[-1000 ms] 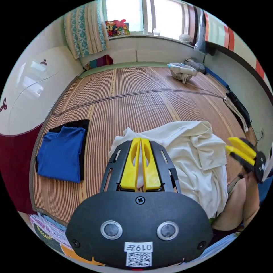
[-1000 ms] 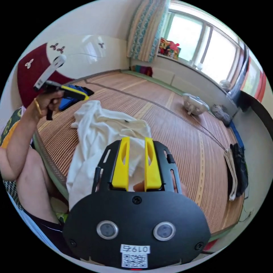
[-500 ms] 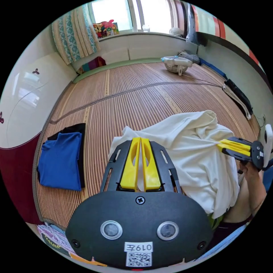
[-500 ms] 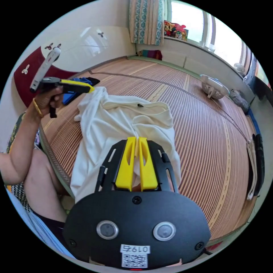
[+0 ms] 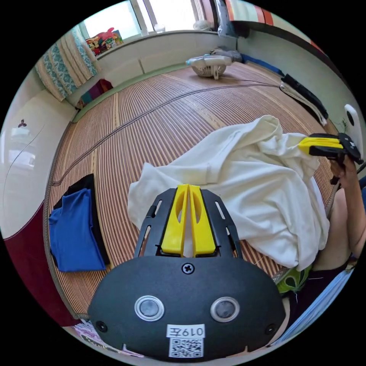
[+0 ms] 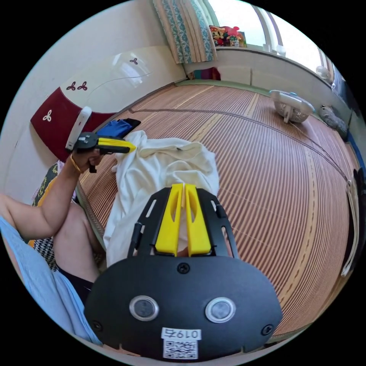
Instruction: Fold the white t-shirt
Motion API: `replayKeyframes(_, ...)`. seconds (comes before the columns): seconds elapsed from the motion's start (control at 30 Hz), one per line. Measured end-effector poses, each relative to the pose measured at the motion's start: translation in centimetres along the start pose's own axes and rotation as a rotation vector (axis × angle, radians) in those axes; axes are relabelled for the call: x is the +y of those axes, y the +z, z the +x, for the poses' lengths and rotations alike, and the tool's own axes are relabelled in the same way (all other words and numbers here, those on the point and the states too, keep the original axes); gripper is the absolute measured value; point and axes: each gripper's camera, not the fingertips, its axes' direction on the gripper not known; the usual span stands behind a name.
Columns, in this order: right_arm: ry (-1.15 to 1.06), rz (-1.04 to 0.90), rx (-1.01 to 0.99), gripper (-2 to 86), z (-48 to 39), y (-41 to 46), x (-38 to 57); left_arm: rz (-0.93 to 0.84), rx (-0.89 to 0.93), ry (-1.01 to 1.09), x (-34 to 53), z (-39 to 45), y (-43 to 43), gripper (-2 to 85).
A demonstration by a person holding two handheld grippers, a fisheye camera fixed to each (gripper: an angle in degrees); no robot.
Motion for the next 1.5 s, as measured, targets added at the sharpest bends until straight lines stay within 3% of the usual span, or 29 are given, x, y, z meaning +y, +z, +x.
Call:
replayKeyframes(0.13,0.014,0.018,0.009,-0.9,1.6,-1.2,0.5,0.164,-0.016,0.037,0.8,0.9,-1.4,2.7)
replayKeyframes(0.2,0.02,-0.008,0.14,-0.8,2.2,-1.4,0.6,0.262,-0.108,0.071,1.4,2.2,-2.0,4.8)
replayKeyframes(0.33,0.072,-0.021,0.324,-0.7,4.1,-2.1,0.7,0.241,-0.096,0.156,1.5,4.0,-0.8,6.6)
replayKeyframes(0.53,0.301,-0.04,0.224,1.0,8.9,-2.6,1.6,0.219,-0.101,0.264,1.0,7.5,0.4,7.4)
replayKeyframes(0.63,0.351,0.001,0.187,6.3,10.3,-3.0,1.6,0.178,-0.121,0.268,0.5,9.0,1.1,7.8)
replayKeyframes(0.83,-0.035,0.076,0.154,8.9,5.1,-3.8,-0.3,0.12,-0.218,0.383,-2.1,12.3,0.2,9.6)
replayKeyframes(1.0,-0.255,-0.013,0.192,10.4,0.3,-1.0,-0.7,0.056,-0.233,0.531,-5.4,14.3,0.6,10.1)
replayKeyframes(1.23,-0.239,-0.163,0.316,12.7,-0.5,4.2,-1.3,-0.063,-0.16,0.603,-7.8,15.6,4.4,9.9)
replayKeyframes(1.37,-0.135,-0.194,0.258,3.7,0.9,5.1,-1.5,-0.068,-0.135,0.593,-8.7,15.8,5.9,9.8)
replayKeyframes(1.5,-0.154,-0.161,0.233,1.1,1.1,3.6,-1.7,-0.068,-0.118,0.587,-9.7,15.0,6.3,9.3)
